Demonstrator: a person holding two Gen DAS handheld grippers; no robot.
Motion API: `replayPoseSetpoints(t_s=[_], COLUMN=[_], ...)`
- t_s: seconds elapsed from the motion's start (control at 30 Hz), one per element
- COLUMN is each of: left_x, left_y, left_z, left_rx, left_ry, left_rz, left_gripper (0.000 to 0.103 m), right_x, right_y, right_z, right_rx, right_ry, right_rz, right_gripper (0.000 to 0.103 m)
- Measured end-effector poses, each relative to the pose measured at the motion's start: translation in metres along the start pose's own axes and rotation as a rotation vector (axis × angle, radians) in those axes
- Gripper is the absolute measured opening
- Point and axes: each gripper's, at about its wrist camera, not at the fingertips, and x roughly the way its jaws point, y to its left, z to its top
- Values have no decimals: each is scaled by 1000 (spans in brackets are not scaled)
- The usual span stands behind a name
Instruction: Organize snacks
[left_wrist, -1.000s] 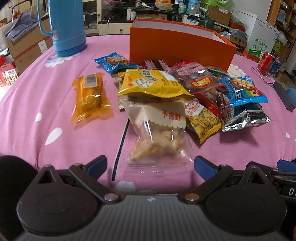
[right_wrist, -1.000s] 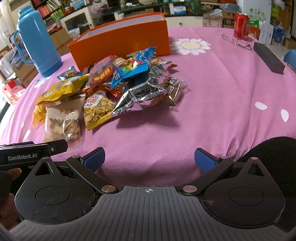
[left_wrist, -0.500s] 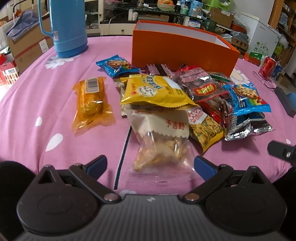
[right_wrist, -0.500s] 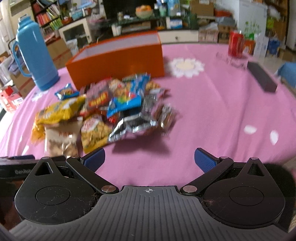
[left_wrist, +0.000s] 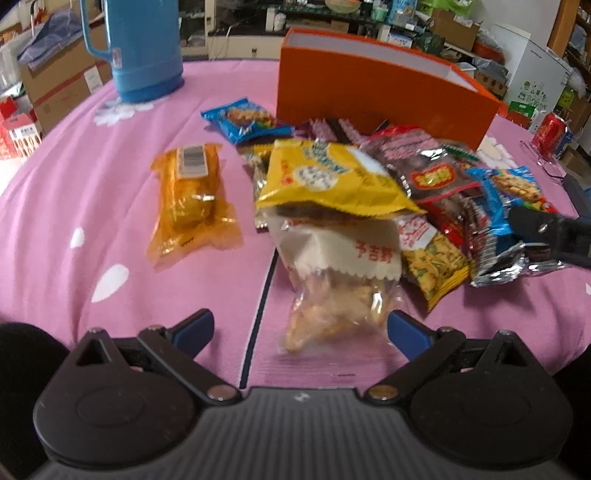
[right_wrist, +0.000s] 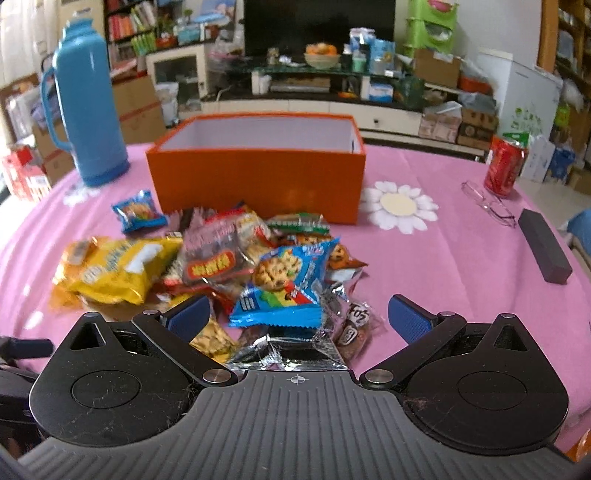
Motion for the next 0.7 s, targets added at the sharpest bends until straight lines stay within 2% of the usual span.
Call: replayPoseSetpoints(t_s=[0.13,0.33,0.53,0.7], left_x=[16,42,69,71], left_y=[3,3,0,4], left_z=[12,36,72,85], left_rx=[-10,12,65,98], left_ry=[-18,-74,-72,-42], left_rz=[-55,-50,-3,-23], left_gripper=[100,100,101,100], right_x=[30,75,90,92], right_y=[3,-21,-60,-82], right_z=[-7,-4,-2,-3], right_rx=[-31,32,164,222], right_ry=[30,94,101,85], right_rz=[-27,5,14,-54], right_gripper=[92,92,92,92])
